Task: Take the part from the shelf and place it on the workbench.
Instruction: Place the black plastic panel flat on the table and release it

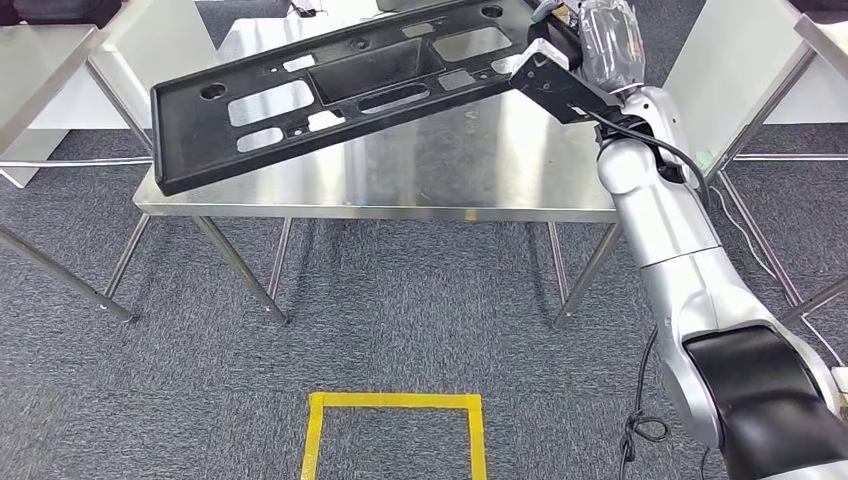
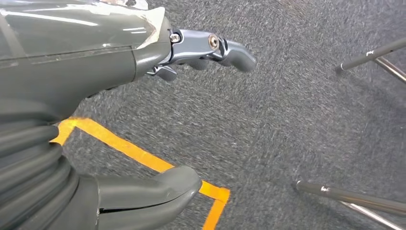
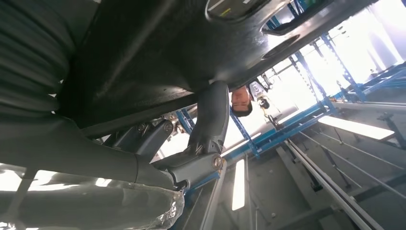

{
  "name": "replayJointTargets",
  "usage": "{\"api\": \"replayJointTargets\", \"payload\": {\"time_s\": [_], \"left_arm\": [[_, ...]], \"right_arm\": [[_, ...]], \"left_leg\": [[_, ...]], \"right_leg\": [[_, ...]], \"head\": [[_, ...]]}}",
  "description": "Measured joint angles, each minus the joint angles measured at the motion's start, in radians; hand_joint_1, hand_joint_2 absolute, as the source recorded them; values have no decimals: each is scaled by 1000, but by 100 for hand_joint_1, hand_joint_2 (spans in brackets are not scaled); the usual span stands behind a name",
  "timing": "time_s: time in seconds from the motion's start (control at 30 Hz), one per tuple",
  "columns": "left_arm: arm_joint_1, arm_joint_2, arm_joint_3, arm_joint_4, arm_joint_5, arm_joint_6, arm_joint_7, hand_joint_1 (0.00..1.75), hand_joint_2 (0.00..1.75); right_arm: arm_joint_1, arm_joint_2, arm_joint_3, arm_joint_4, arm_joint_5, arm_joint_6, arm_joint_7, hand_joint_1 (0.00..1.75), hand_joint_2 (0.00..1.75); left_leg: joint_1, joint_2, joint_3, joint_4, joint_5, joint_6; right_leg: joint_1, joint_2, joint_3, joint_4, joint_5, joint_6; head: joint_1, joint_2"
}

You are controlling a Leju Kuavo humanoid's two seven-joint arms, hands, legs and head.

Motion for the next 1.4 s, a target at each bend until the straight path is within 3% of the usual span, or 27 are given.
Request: {"api": "replayJointTargets", "payload": {"time_s": [0.07, 0.1, 0.17, 0.23, 0.27, 0.37, 0.43, 0.53, 0.6, 0.63, 0.7, 0.73, 0.8, 0.83, 0.9, 0.93, 1.0, 1.07, 1.1, 1.13, 1.17, 1.23, 1.27, 1.3, 1.4], "left_arm": [[-1, -1, 0, 0, 0, -1, 0, 0, 175], [-1, -1, 0, 1, 0, -1, 0, 0, 175], [-1, 0, 0, 1, 0, -2, 0, 0, 175], [-2, 4, -1, 1, 0, -2, 0, 0, 175], [-3, 5, -1, 1, 0, -2, 0, 0, 175], [-6, 7, -2, 0, 1, -1, 0, 0, 175], [-8, 5, -3, 1, 1, -1, 0, 0, 175], [-12, 1, -6, 1, 1, -1, 0, 0, 175], [-11, -3, -7, 2, 0, -1, 0, 0, 175], [-11, -5, -7, 2, 0, -1, 0, 0, 175], [-11, -8, -8, 3, 0, -1, 0, 0, 175], [-11, -8, -8, 3, 0, -1, 0, 0, 175], [-11, -8, -8, 4, 0, 0, 0, 0, 175], [-11, -8, -8, 5, 0, 0, 0, 0, 175], [-12, -7, -8, 5, -1, 0, 0, 0, 175], [-13, -7, -9, 5, -1, 0, 0, 0, 175], [-15, -8, -11, 6, -3, 0, 0, 0, 175], [-15, -8, -13, 6, -3, 0, 0, 0, 175], [-15, -8, -13, 7, -3, 0, 0, 0, 175], [-15, -8, -14, 8, -3, 0, 0, 0, 175], [-15, -8, -14, 8, -3, 0, 0, 0, 175], [-16, -6, -14, 8, -4, 0, 0, 0, 175], [-17, -5, -14, 8, -5, 0, 0, 0, 175], [-18, -4, -15, 8, -5, 0, 0, 0, 175], [-22, -4, -17, 8, -6, -1, 0, 0, 175]], "right_arm": [[5, 0, 0, 0, 0, 0, 1, 175, 175], [7, 0, 0, 0, 0, 0, 2, 175, 175], [9, 0, 0, -1, 0, 0, 3, 175, 175], [7, -1, -1, -3, 0, 0, 3, 175, 175], [7, -1, -1, -4, 0, 1, 3, 175, 175], [11, -3, -3, -4, 1, 1, 2, 175, 175], [12, -4, -4, -4, 3, -1, 1, 175, 175], [19, -6, -4, -3, 6, -2, -2, 175, 175], [29, -8, -5, -3, 7, -3, -2, 175, 175], [31, -8, -5, -3, 7, -3, -2, 175, 175], [33, -8, -5, -2, 7, -3, -2, 175, 175], [33, -8, -5, -2, 7, -4, -3, 175, 175], [35, -7, -4, 0, 7, -5, -3, 175, 175], [36, -7, -5, 0, 8, -6, -2, 175, 175], [35, -8, -5, 0, 9, -7, -2, 175, 175], [34, -8, -6, 0, 10, -7, -3, 175, 175], [32, -8, -5, 0, 13, -9, -4, 175, 175], [36, -8, -5, 0, 17, -11, -7, 175, 175], [40, -8, -5, 0, 19, -13, -9, 175, 175], [43, -8, -5, 0, 22, -15, -10, 175, 175], [45, -8, -5, -1, 25, -18, -9, 175, 175], [48, -8, -5, -4, 37, -21, -3, 175, 175], [49, -9, -6, -6, 44, -21, 1, 175, 175], [50, -10, -7, -9, 49, -22, 4, 175, 175], [53, -18, -14, -25, 58, -22, 12, 175, 175]], "left_leg": [[0, 3, -74, 97, -10, 1], [0, 3, -88, 95, 13, 6], [-7, 4, -55, -18, 101, 28], [-20, 10, -1, -138, 152, 55], [-27, 13, 17, -170, 155, 66], [-33, 13, 51, -208, 141, 78], [-31, 7, 80, -230, 141, 83], [-29, -4, 101, -238, 129, 85], [-29, -12, 117, -237, 114, 81], [-28, -16, 127, -236, 105, 77], [-28, -21, 147, -231, 84, 68], [-28, -23, 154, -227, 73, 62], [-31, -25, 156, -218, 56, 51], [-32, -24, 157, -215, 51, 47], [-29, -19, 145, -186, 49, 39], [-27, -15, 124, -150, 47, 33], [-21, -6, 48, -31, 23, 20], [-15, 0, -36, 68, -21, 10], [-13, 2, -60, 77, -27, 9], [-12, 2, -67, 55, -12, 10], [-13, 3, -56, 3, 25, 15], [-18, 3, -12, -135, 128, 34], [-22, 3, 8, -184, 161, 41], [-25, 3, 20, -211, 178, 45], [-31, 2, 38, -226, 176, 52]], "right_leg": [[6, -1, 12, 0, -11, -7], [9, -2, 21, 0, -18, -8], [14, -2, 42, -2, -34, -8], [18, -3, 59, -7, -48, -4], [18, -4, 64, -12, -52, 0], [22, -7, 76, -13, -46, 19], [22, -8, 53, 37, -51, 23], [20, -7, -65, 208, -97, 23], [18, -7, -119, 246, -115, 31], [16, -7, -121, 213, -98, 43], [11, -8, -88, 77, -9, 70], [12, -10, -71, 17, 28, 69], [16, -11, -52, -34, 65, 42], [18, -10, -47, -34, 60, 24], [12, -8, -32, -36, 58, 6], [10, -8, -22, -37, 53, -1], [8, -8, -5, -38, 40, -12], [9, -7, 12, -38, 24, -14], [9, -7, 23, -38, 15, -13], [9, -6, 35, -38, 6, -11], [9, -6, 47, -39, -4, -9], [11, -6, 70, -40, -22, -3], [14, -5, 77, -41, -30, 2], [16, -4, 81, -44, -37, 7], [21, -4, 87, -46, -54, 25]], "head": [[0, 0], [0, 0], [0, 0], [1, 0], [1, 0], [1, 0], [2, 0], [2, 0], [2, 0], [2, 0], [2, 0], [3, 0], [1, 0], [0, 0], [0, 0], [-1, 0], [-1, 0], [-1, 0], [-1, 0], [-1, 0], [-1, 0], [-1, 0], [-1, 0], [0, 0], [0, 0]]}}
